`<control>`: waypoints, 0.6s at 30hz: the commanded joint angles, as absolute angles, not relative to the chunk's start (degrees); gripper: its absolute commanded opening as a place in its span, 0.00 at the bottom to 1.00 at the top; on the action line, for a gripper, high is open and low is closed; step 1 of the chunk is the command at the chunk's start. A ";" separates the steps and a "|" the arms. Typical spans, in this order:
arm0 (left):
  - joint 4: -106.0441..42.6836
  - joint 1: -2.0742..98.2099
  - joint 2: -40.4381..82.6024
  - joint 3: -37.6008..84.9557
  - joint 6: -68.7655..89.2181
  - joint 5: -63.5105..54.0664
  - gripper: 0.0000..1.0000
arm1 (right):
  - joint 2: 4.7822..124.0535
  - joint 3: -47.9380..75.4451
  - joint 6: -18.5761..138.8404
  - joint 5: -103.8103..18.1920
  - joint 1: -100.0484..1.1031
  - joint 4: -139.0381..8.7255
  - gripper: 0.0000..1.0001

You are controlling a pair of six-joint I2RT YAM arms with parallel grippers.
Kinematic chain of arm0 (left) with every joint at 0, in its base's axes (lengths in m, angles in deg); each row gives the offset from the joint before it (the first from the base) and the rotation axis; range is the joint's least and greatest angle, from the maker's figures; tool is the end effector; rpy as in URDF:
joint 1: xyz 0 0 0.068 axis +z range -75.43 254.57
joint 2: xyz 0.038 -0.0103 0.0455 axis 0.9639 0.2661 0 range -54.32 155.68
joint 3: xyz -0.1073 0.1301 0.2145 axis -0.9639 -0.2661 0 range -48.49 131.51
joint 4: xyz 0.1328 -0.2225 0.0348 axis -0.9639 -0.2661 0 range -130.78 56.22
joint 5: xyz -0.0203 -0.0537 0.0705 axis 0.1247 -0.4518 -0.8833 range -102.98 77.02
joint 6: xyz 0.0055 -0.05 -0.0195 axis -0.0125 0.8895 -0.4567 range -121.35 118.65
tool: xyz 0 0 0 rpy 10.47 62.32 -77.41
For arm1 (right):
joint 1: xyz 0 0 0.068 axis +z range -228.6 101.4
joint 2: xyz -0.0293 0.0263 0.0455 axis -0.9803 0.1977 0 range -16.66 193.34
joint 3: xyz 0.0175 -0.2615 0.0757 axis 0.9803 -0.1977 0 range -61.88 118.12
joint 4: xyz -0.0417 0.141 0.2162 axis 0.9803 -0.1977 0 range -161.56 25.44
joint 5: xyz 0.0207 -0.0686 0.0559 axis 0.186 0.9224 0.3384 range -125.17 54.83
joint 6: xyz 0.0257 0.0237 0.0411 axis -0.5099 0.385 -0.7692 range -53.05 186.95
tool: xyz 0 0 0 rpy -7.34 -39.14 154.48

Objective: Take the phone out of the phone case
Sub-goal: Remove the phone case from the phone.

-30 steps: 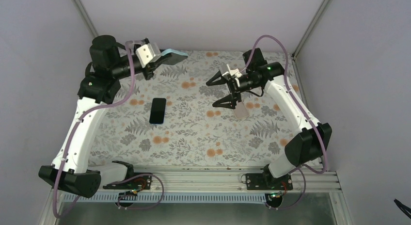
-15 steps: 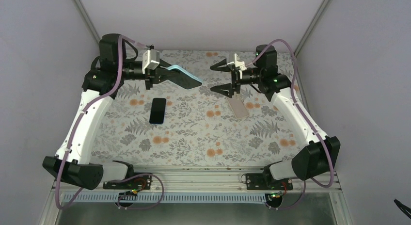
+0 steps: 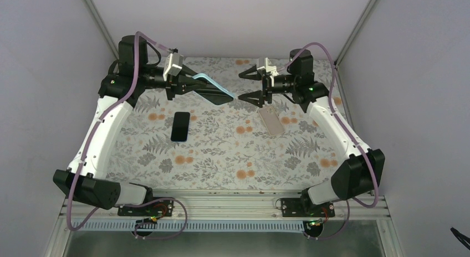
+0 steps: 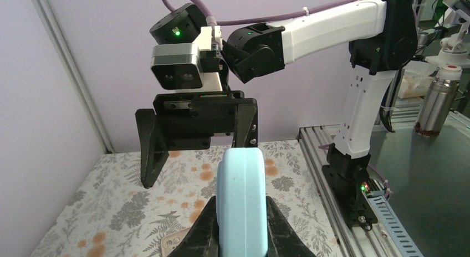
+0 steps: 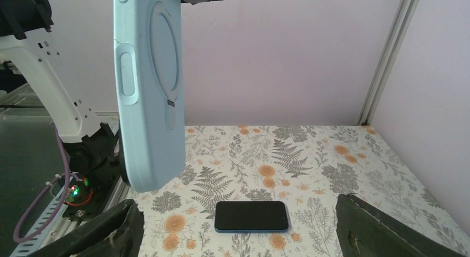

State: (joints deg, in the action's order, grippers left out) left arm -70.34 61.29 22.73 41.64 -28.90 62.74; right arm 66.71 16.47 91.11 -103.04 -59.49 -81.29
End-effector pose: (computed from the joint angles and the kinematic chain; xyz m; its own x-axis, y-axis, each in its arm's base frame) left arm 0.2470 -0.0937 0.4518 0.0825 0.0976 -0.9918 0.9966 -0.0105 0.0819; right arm 0.2916 0.1359 0.3816 0.0639 -0.1411 -0.9879 -0.9976 0.0181 -0.0671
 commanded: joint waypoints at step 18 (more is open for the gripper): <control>-66.57 62.25 22.41 43.40 -27.28 67.22 0.02 | 69.60 19.51 90.69 -105.95 -56.66 -82.59 0.85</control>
State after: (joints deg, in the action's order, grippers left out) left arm -69.40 61.94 23.41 41.94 -27.55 63.96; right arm 69.20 18.15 91.09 -103.72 -57.23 -82.58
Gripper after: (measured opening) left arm 0.122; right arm 0.852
